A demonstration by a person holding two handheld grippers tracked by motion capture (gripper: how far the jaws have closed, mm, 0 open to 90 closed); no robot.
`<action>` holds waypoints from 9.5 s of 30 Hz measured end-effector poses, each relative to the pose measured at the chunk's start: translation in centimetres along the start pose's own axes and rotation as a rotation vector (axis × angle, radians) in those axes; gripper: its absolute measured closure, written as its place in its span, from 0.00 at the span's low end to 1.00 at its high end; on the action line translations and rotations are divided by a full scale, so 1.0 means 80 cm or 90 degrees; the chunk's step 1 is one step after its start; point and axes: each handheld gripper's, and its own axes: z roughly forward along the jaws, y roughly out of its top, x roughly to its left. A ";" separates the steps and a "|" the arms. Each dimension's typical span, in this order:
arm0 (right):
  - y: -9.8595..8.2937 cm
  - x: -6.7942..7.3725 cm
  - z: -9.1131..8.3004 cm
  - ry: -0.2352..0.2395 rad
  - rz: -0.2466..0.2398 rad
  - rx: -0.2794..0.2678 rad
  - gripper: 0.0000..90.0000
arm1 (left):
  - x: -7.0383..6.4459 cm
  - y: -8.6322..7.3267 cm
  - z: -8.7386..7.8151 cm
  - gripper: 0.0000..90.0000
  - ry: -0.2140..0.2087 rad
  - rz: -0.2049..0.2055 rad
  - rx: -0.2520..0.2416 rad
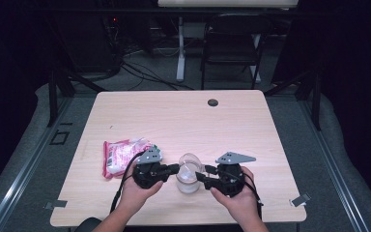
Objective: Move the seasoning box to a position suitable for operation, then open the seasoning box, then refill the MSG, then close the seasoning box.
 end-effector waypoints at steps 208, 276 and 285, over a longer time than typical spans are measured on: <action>-0.078 -0.151 -0.009 -0.141 0.083 -0.074 0.54 | 0.113 -0.081 0.032 0.52 0.411 0.084 0.182; -0.084 -0.162 -0.010 -0.128 0.103 -0.076 0.57 | 0.158 -0.028 -0.121 1.00 0.478 -0.111 0.004; -0.084 -0.162 -0.008 -0.130 0.104 -0.073 0.57 | 0.187 -0.015 -0.161 1.00 0.470 -0.140 -0.016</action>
